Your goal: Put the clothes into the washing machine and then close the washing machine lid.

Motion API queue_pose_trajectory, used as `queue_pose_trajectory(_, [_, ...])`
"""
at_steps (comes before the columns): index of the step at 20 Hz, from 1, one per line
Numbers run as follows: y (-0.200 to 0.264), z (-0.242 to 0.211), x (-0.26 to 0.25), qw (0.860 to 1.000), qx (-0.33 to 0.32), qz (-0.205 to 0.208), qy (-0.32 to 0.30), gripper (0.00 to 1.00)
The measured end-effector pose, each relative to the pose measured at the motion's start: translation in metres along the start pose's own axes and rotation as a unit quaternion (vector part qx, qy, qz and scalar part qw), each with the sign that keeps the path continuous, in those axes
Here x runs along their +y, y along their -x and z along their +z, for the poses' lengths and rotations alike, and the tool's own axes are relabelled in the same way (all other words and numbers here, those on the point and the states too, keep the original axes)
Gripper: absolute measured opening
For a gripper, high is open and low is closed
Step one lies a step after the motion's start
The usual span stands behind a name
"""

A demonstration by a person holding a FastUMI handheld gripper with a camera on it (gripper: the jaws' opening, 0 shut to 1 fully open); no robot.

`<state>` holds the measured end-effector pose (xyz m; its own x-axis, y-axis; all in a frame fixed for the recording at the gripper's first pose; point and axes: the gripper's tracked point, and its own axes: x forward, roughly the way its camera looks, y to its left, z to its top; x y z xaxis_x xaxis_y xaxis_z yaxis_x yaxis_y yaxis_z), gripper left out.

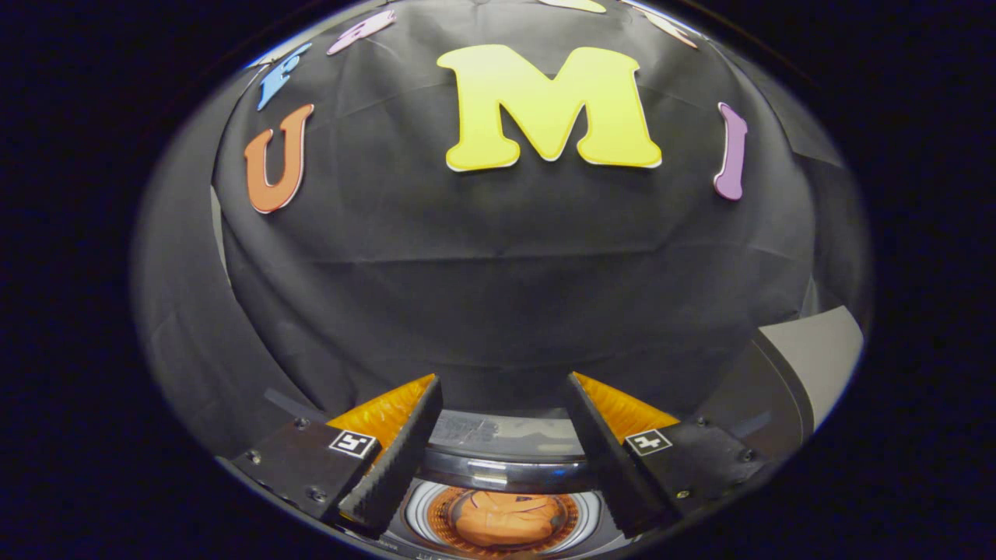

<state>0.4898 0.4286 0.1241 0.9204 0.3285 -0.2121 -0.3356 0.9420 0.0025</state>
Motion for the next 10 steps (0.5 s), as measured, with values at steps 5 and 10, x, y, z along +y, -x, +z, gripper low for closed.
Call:
queue_pose_trajectory(5, [0.0008,-0.0019,0.0000,1.000,0.001,-0.001,-0.001,1.00])
queue_pose_trajectory(10, [0.0028,-0.0048,0.0006,1.000,0.001,-0.002,-0.001,1.00])
